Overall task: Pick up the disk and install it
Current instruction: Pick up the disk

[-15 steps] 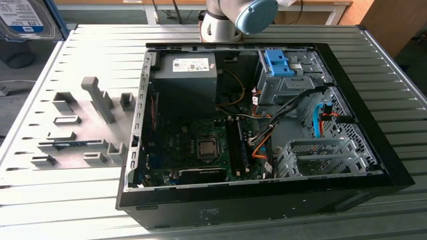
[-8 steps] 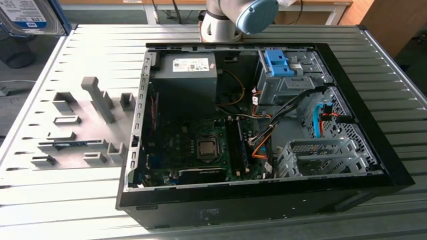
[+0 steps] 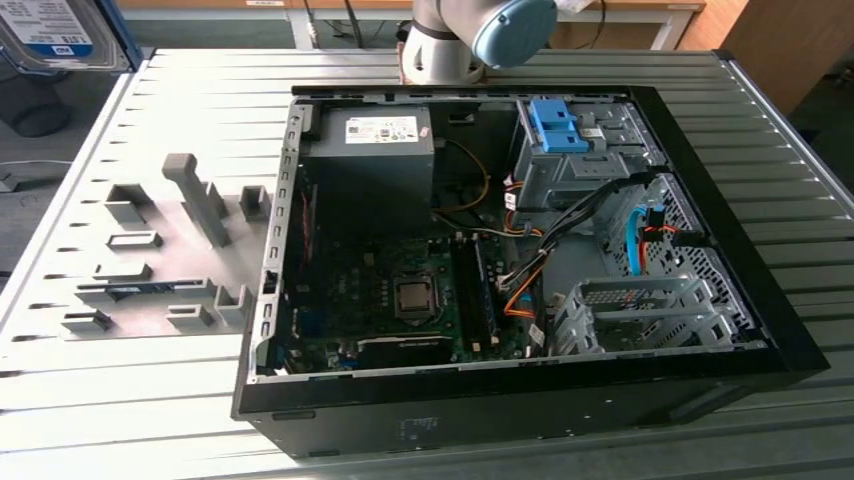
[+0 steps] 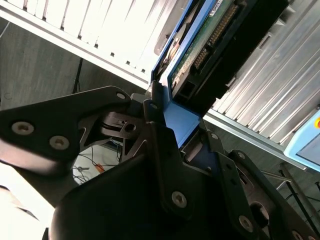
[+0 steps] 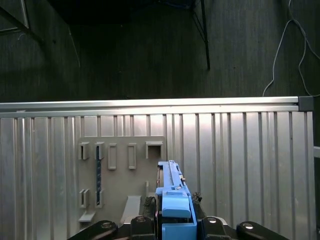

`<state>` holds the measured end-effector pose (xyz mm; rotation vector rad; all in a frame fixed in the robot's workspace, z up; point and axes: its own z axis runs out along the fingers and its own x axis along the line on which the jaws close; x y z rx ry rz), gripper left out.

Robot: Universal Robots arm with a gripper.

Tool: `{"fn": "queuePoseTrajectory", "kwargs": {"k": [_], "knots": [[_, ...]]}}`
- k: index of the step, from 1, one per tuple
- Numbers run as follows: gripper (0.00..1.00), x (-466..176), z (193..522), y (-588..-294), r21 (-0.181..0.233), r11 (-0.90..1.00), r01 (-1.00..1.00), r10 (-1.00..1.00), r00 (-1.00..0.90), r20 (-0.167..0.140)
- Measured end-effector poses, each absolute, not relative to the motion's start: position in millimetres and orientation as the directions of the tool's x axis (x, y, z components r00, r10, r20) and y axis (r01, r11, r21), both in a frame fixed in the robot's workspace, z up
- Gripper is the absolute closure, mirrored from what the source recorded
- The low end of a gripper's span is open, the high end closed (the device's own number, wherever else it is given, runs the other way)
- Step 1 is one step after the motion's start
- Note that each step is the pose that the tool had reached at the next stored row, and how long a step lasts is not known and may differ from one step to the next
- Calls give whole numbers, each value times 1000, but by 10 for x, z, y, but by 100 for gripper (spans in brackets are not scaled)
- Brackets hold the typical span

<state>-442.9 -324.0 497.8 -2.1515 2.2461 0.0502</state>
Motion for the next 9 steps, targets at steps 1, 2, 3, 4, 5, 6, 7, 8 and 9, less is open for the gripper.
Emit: {"fn": "queuePoseTrajectory", "kwargs": {"k": [1, 2, 3, 4, 5, 6, 7, 8, 9], "knots": [[63, -4429, 4978, -3246, 2, 43, -999, -998, -43, -45], [63, -4428, 4979, -3252, 2, 43, -999, -998, -43, -44], [63, -4429, 4979, -3258, 2, 43, -999, -998, -43, -42], [63, -4429, 4978, -3264, 2, 43, -999, -998, -43, -41], [63, -4429, 4978, -3270, 2, 43, -999, -998, -43, -40], [63, -4429, 4978, -3277, 2, 43, -999, -998, -43, -38], [63, -4429, 4978, -3281, 2, 43, -999, -998, -43, -37], [63, -4429, 4978, -3281, 1, 43, -999, -998, -43, -35], [63, -4429, 4978, -3282, 1, 43, -999, -998, -43, -35]]}}
